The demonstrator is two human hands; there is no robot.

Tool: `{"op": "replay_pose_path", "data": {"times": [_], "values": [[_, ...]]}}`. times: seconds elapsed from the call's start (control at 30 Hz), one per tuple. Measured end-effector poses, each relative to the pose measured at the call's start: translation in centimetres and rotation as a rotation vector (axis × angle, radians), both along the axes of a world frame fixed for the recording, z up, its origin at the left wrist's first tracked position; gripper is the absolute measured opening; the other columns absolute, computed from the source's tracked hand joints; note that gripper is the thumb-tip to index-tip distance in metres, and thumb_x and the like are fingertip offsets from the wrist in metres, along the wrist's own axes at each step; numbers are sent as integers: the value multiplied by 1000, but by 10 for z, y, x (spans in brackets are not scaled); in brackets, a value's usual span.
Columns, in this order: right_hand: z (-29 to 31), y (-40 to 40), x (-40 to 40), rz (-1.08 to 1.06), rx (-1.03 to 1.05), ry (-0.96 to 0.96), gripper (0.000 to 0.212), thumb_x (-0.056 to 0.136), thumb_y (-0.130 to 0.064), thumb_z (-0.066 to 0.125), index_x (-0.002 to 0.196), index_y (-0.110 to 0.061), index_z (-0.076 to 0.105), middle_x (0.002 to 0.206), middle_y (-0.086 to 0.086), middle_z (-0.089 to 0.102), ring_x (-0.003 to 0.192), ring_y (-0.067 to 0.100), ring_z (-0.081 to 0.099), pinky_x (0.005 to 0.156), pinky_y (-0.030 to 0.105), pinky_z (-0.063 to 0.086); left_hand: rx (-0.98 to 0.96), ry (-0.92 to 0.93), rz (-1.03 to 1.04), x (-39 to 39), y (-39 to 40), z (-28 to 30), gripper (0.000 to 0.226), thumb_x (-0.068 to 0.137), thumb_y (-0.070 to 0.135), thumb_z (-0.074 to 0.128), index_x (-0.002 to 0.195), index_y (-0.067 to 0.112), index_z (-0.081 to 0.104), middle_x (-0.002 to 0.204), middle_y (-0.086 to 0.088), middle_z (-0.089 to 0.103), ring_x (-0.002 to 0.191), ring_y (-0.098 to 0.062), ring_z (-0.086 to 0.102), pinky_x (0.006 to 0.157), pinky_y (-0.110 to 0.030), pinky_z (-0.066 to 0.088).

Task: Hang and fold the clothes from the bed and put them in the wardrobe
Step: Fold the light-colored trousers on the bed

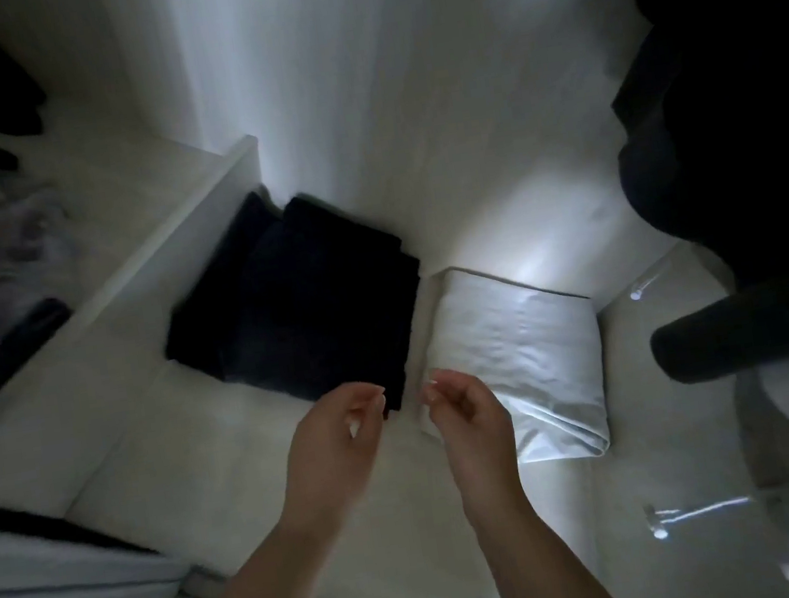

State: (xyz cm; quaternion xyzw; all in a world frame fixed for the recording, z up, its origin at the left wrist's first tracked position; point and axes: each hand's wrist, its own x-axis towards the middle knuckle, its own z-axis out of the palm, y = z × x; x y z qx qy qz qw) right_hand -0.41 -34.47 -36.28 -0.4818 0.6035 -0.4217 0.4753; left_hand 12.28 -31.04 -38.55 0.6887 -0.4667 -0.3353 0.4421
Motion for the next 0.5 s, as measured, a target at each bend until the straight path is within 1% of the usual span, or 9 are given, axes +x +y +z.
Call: {"op": "replay_pose_path", "data": {"times": [0.07, 0.13, 0.23, 0.27, 0.33, 0.4, 0.5], "values": [[31, 20, 25, 46, -30, -56, 22, 86, -6, 66, 88, -28, 67, 84, -10, 71, 81, -1, 65, 75, 13, 49, -13, 80, 89, 21, 32, 26, 10, 93, 29, 58, 96, 37, 63, 94, 19, 66, 87, 8, 61, 74, -6, 44], [60, 40, 47, 124, -53, -95, 19, 86, -6, 66, 91, -25, 68, 87, -7, 70, 82, 0, 65, 75, 12, 49, -29, 97, 152, 42, 62, 53, 12, 93, 28, 60, 92, 40, 62, 94, 18, 68, 85, 8, 61, 72, -2, 42], [96, 75, 78, 314, -84, -145, 19, 86, -5, 65, 93, -23, 68, 85, -9, 69, 82, -2, 64, 75, 10, 48, -83, 66, 255, 72, 113, 93, 17, 92, 21, 62, 89, 37, 64, 90, 16, 70, 83, 3, 64, 74, -8, 45], [105, 86, 86, 380, -98, -154, 19, 86, -5, 65, 92, -24, 68, 82, -12, 69, 81, -3, 64, 73, 9, 47, -101, 55, 293, 79, 128, 105, 17, 91, 21, 63, 88, 37, 65, 88, 17, 70, 83, 3, 65, 74, -10, 47], [122, 109, 104, 519, -122, -179, 22, 86, -2, 65, 88, -24, 68, 78, -16, 70, 78, -5, 63, 71, 9, 46, -133, 27, 402, 92, 164, 129, 18, 90, 22, 63, 86, 40, 64, 85, 19, 70, 81, 6, 64, 73, -9, 46], [137, 131, 118, 644, -145, -205, 24, 86, 0, 64, 88, -23, 68, 79, -16, 71, 79, -4, 64, 72, 8, 46, -177, 7, 504, 99, 198, 151, 19, 90, 21, 64, 84, 40, 63, 83, 22, 69, 80, 6, 64, 73, -7, 45], [151, 162, 131, 805, -157, -245, 21, 86, -3, 65, 89, -23, 68, 84, -15, 72, 84, -3, 66, 73, 8, 46, -191, -25, 640, 99, 245, 174, 14, 91, 21, 64, 87, 34, 66, 85, 16, 70, 82, 0, 65, 77, -15, 48]]}}
